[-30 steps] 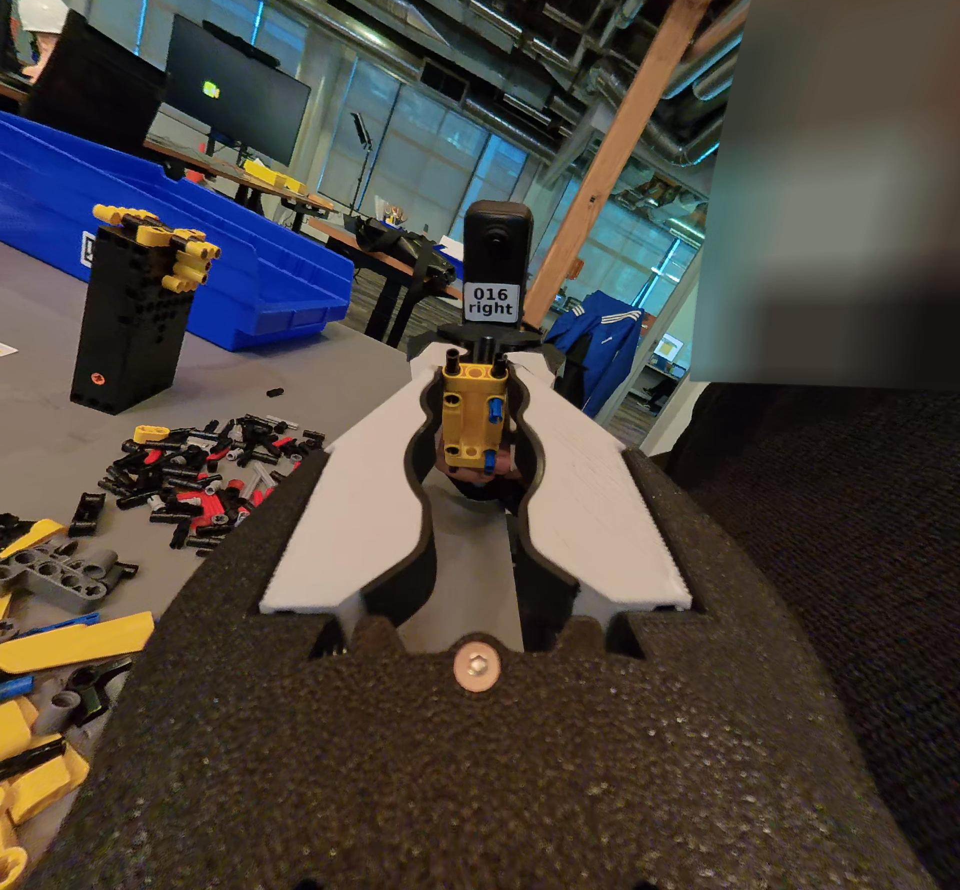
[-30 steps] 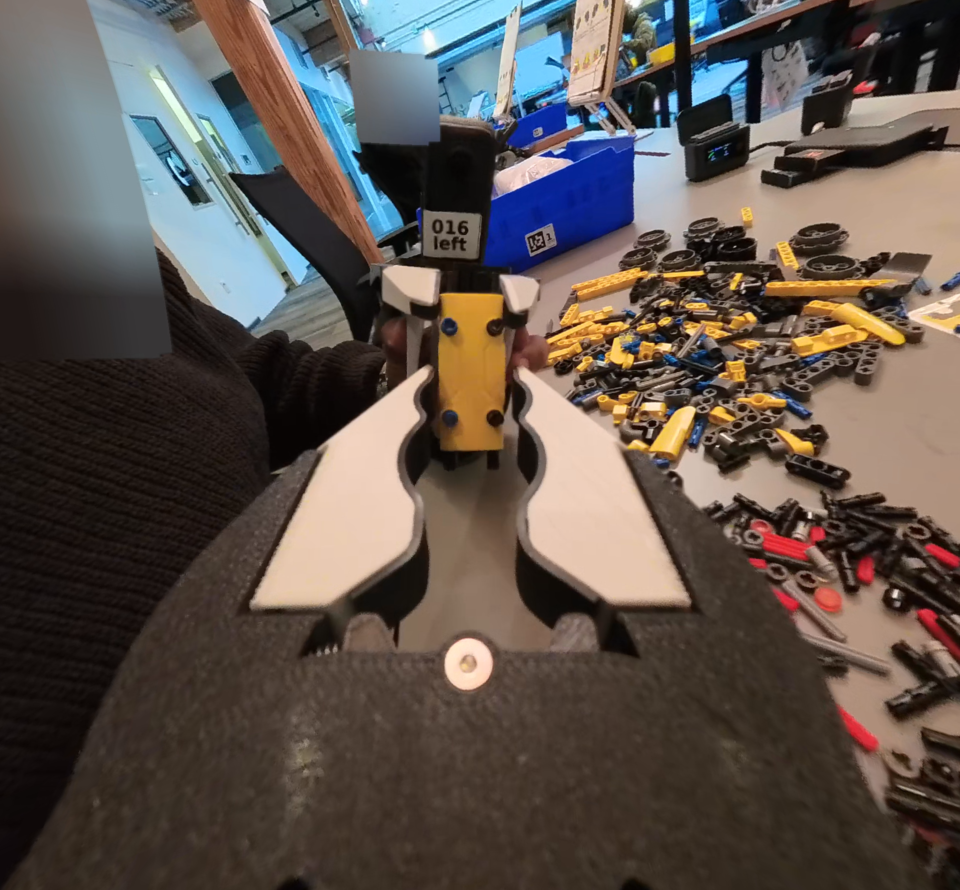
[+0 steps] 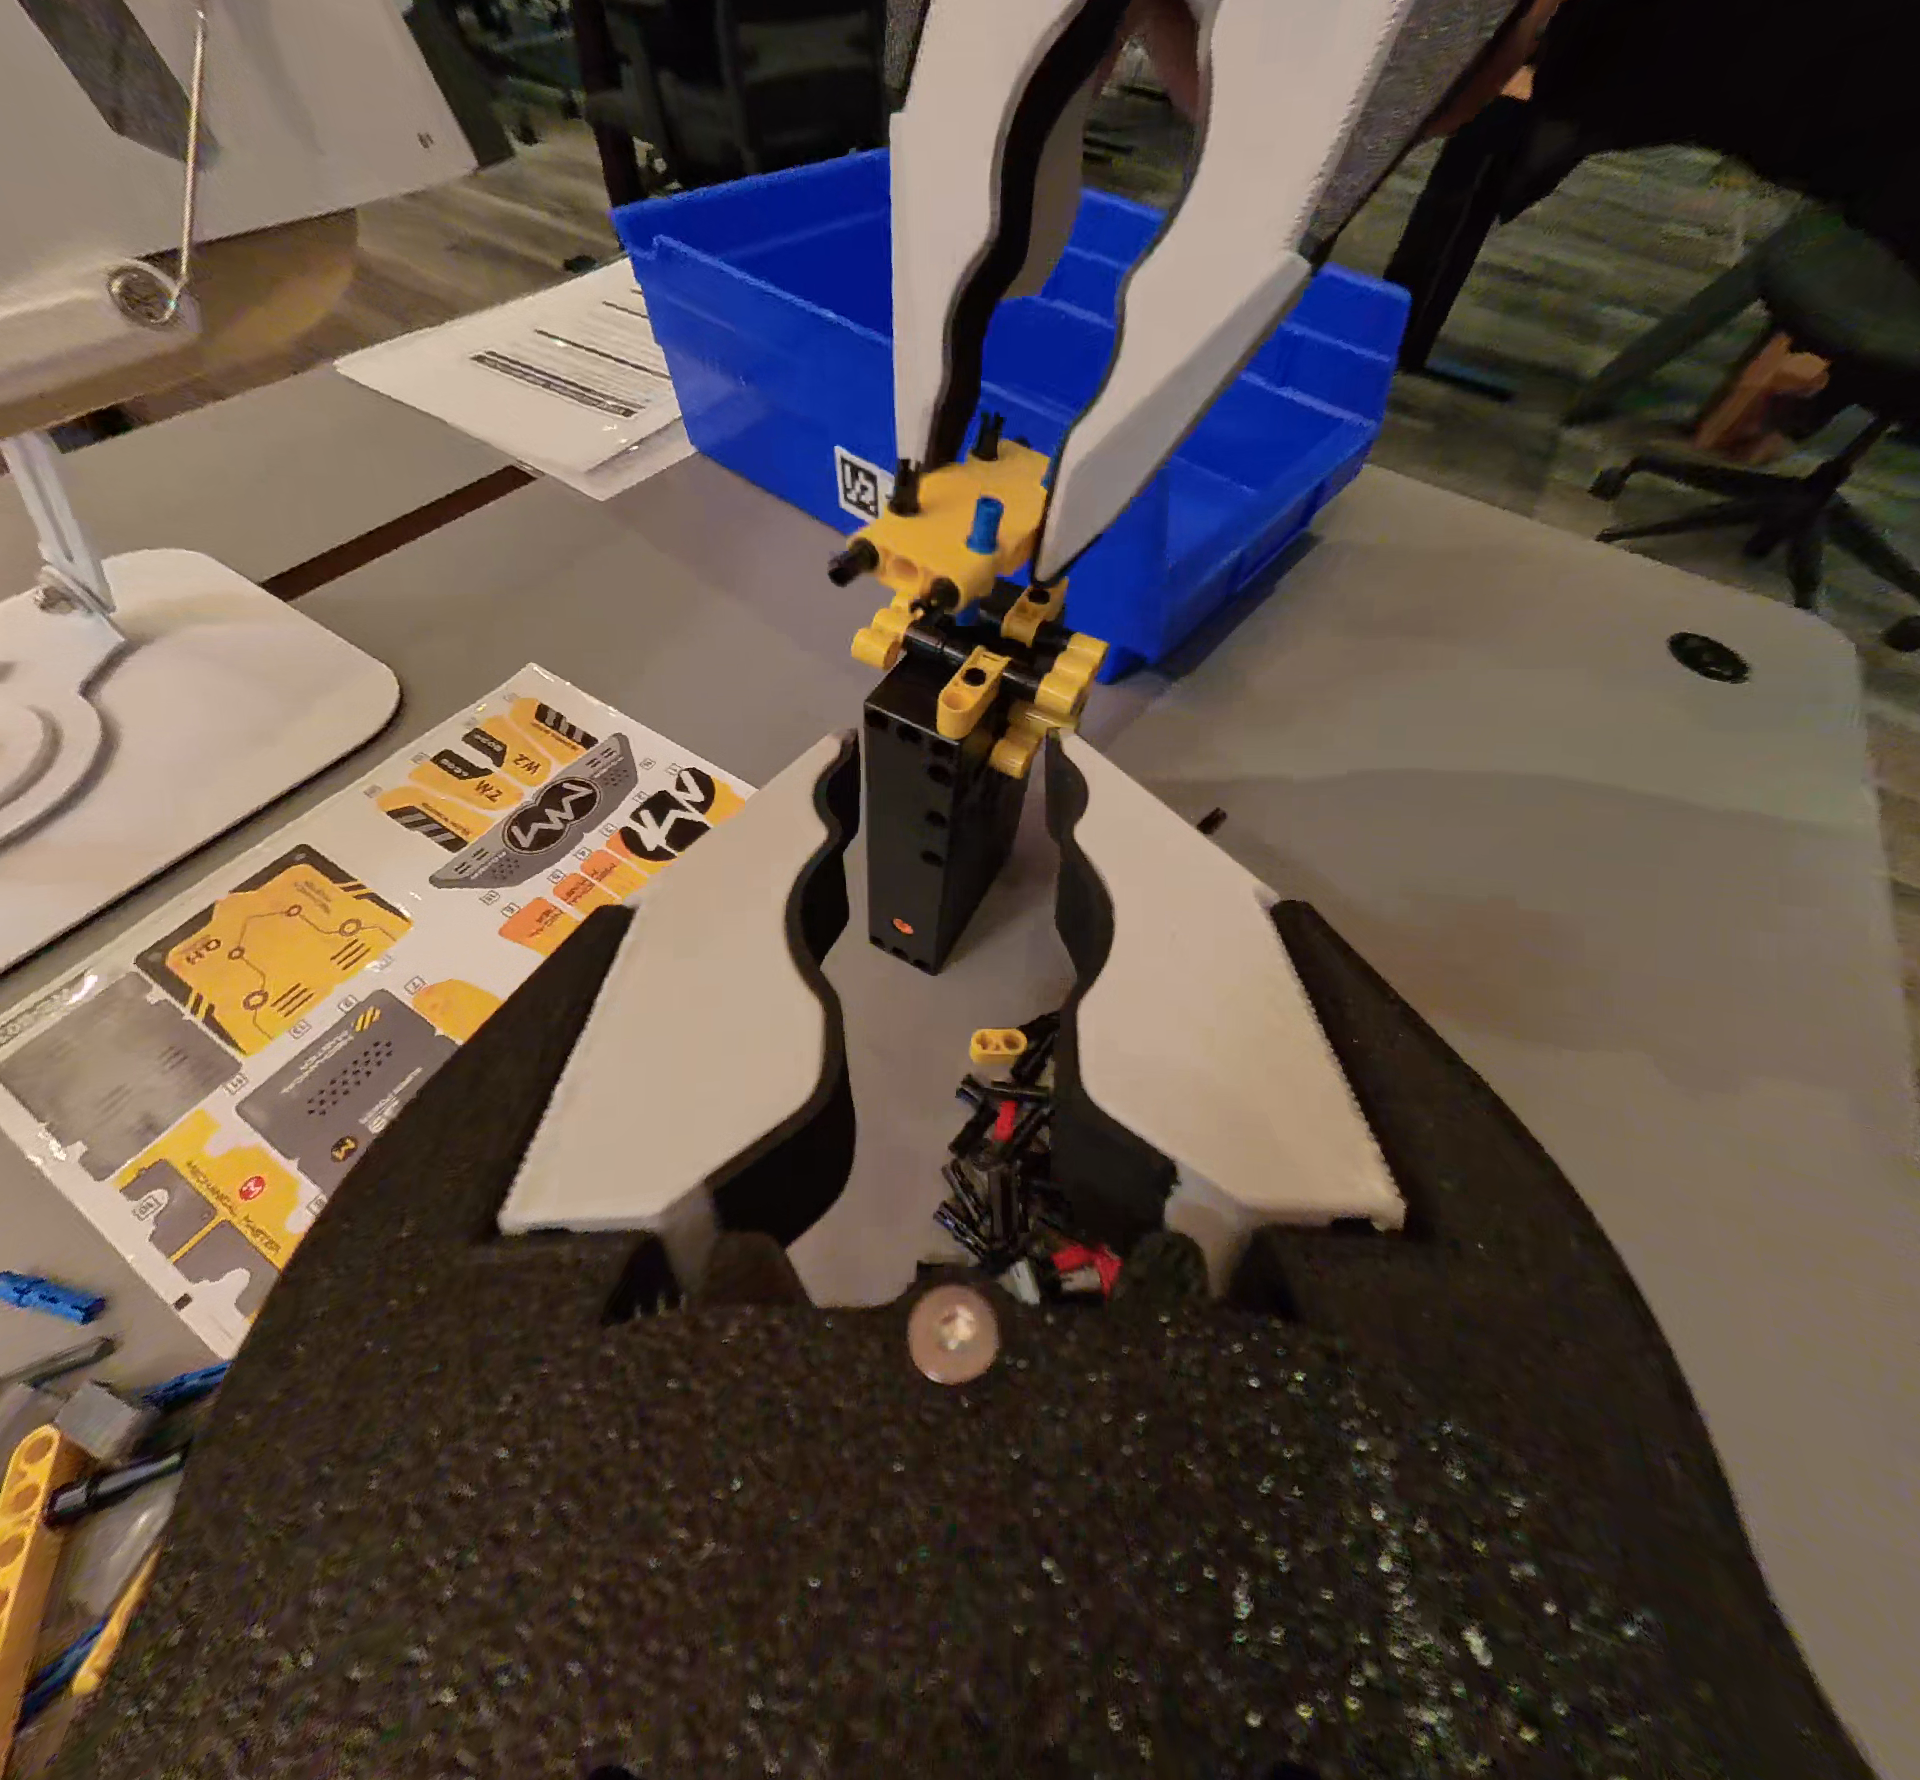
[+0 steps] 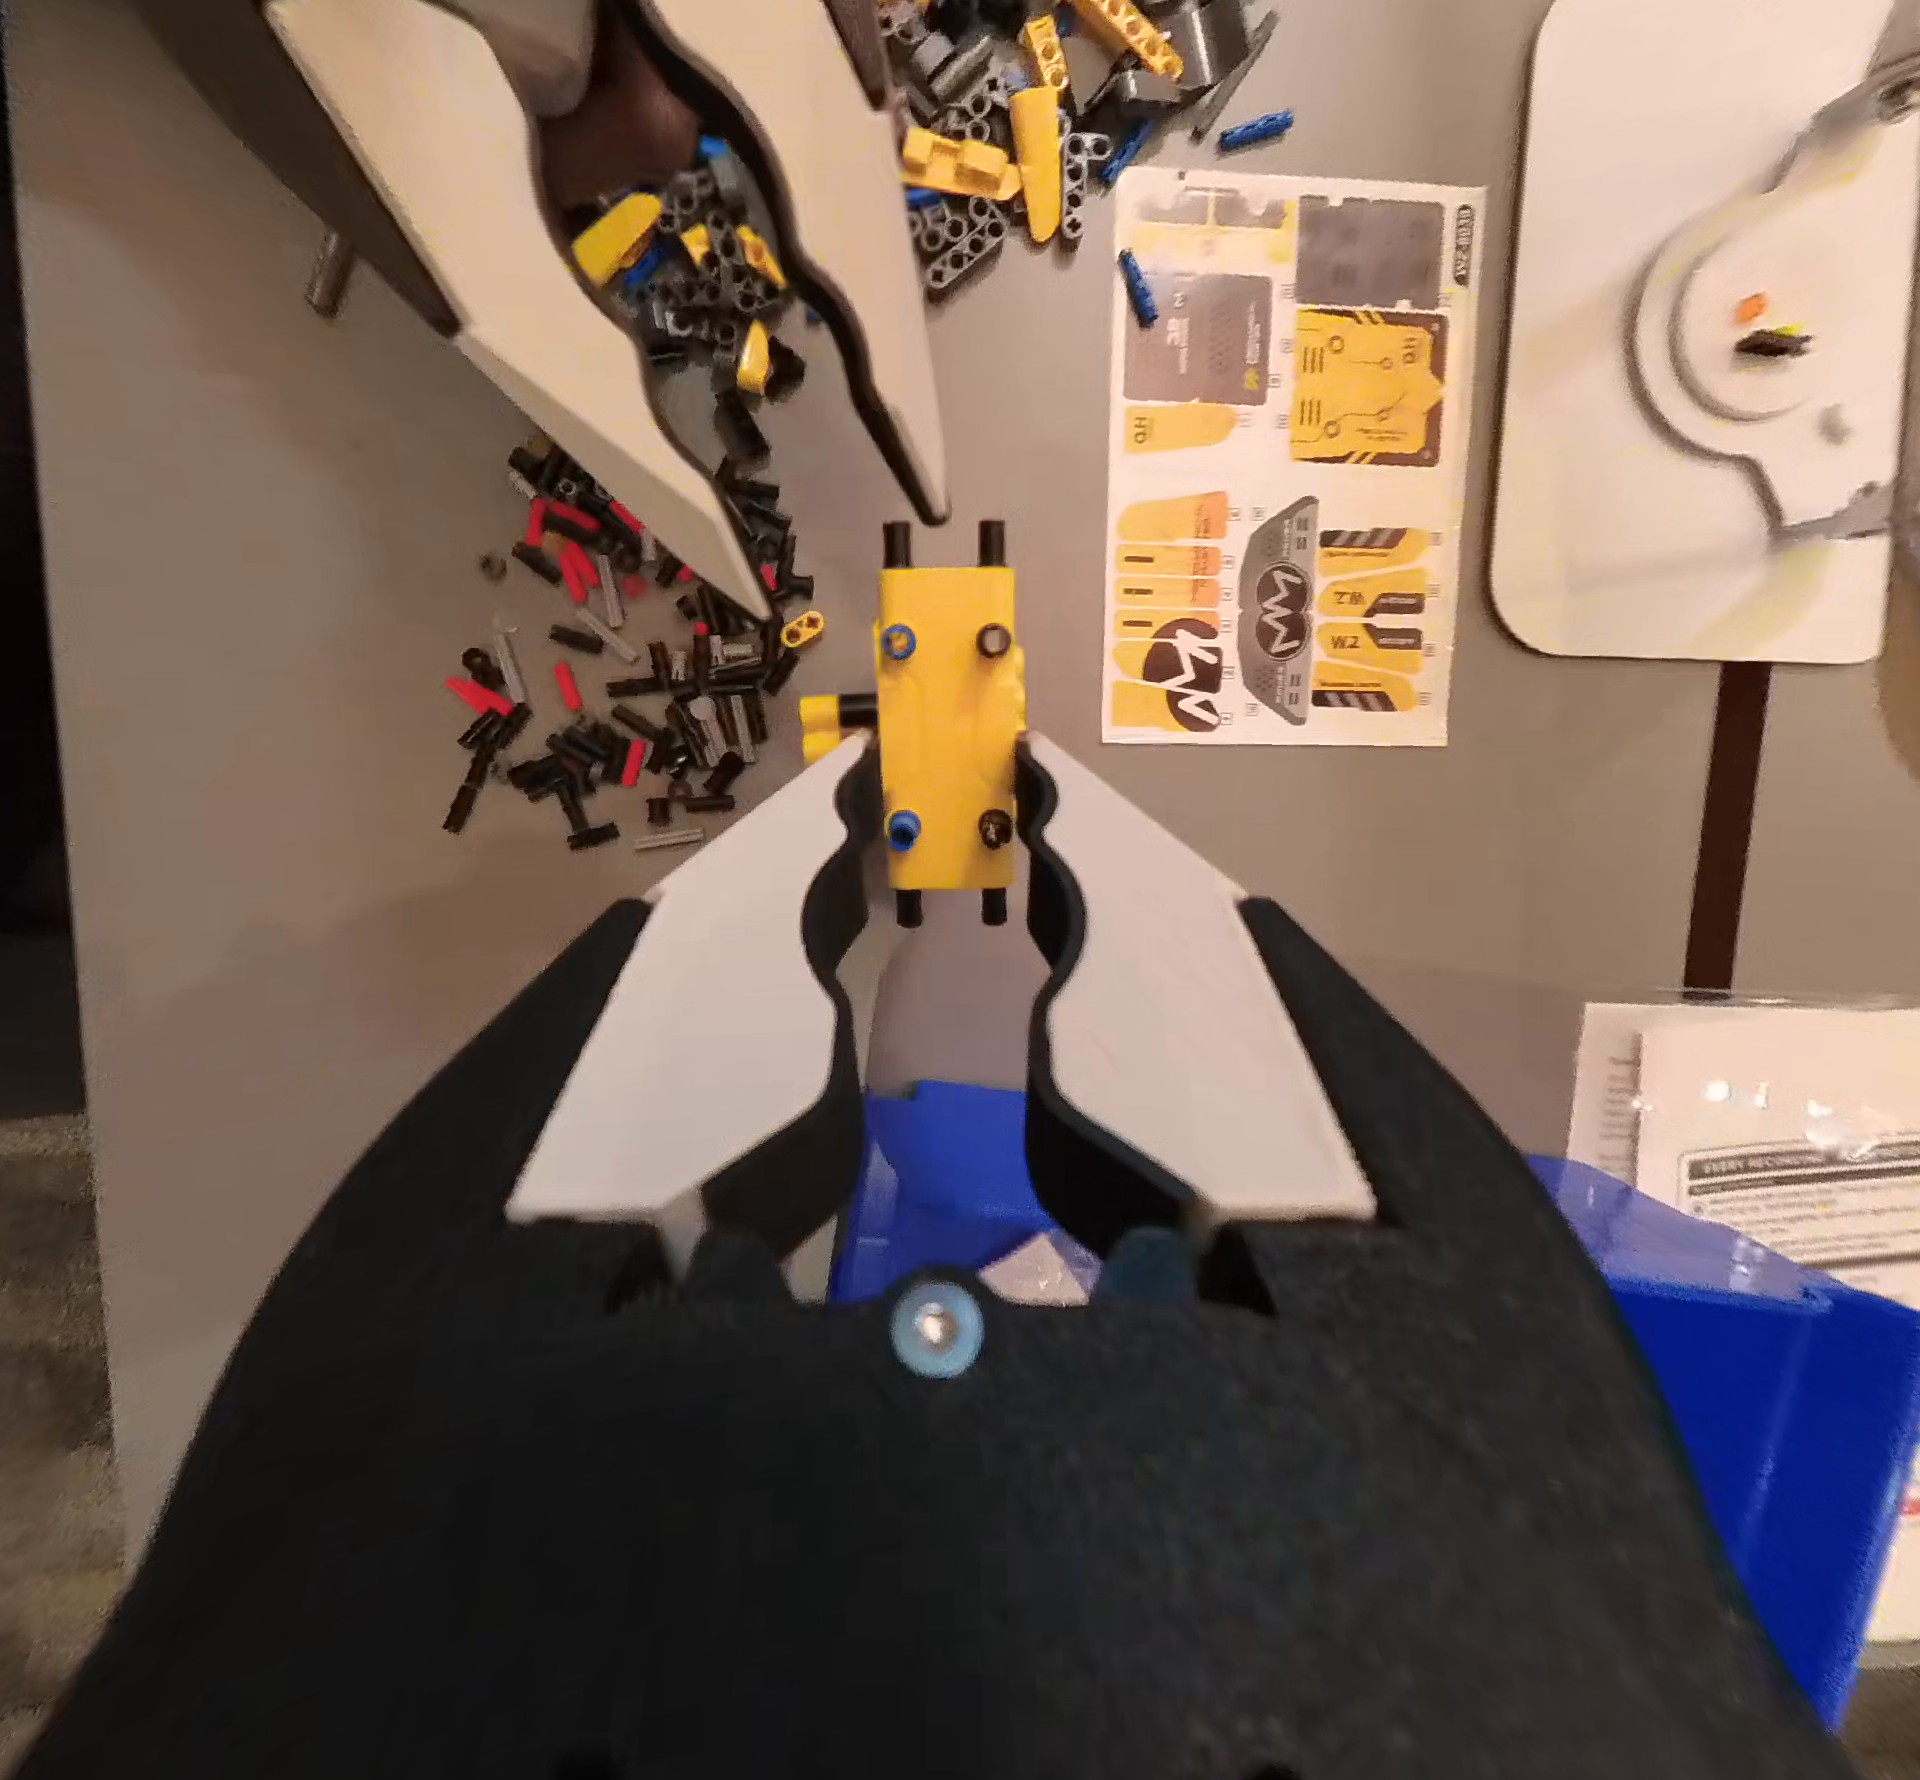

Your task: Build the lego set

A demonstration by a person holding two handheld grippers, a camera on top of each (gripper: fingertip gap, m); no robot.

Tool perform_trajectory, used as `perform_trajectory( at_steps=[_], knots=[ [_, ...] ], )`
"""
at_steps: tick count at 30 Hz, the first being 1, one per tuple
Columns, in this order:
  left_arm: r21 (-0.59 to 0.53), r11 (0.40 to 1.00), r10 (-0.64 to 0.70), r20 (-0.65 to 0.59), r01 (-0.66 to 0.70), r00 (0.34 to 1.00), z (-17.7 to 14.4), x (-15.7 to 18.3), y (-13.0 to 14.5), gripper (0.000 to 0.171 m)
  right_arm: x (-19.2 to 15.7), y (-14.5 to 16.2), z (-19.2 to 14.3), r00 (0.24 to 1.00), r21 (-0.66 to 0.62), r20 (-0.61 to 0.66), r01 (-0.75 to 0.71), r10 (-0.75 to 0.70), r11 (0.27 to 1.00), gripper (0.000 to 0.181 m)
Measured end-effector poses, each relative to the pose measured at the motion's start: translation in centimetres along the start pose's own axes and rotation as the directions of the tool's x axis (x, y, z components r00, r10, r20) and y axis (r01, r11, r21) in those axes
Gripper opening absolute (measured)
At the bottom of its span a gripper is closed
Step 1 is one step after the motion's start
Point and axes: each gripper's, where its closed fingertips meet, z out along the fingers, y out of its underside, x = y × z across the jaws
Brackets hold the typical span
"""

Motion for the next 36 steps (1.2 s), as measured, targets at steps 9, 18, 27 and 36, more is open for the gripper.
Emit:
perform_trajectory(
  at_steps=[9,18,27,36],
  knots=[
    [0.003,1.0,0.006,0.012,-0.006,1.0,1.8,0.2,0.5,0.035,-0.5,0.5,1.1,0.998,-0.061,0.038,0.06,-0.058,0.996,0.025],
    [0.011,1.0,0.006,0.045,-0.006,0.999,2.2,0.0,0.6,0.033,-0.3,0.6,1.3,0.998,-0.068,0.049,0.049,-0.046,0.996,0.025],
    [0.015,1.0,0.001,0.058,-0.001,0.998,2.4,-0.3,0.7,0.032,-0.3,0.4,1.5,0.997,-0.081,0.06,0.046,-0.041,0.996,0.025],
    [0.076,0.996,-0.055,0.019,0.054,0.998,0.9,-0.9,0.0,0.034,-0.3,0.5,1.4,0.997,-0.134,0.05,0.07,-0.063,0.988,0.025]
  ],
)
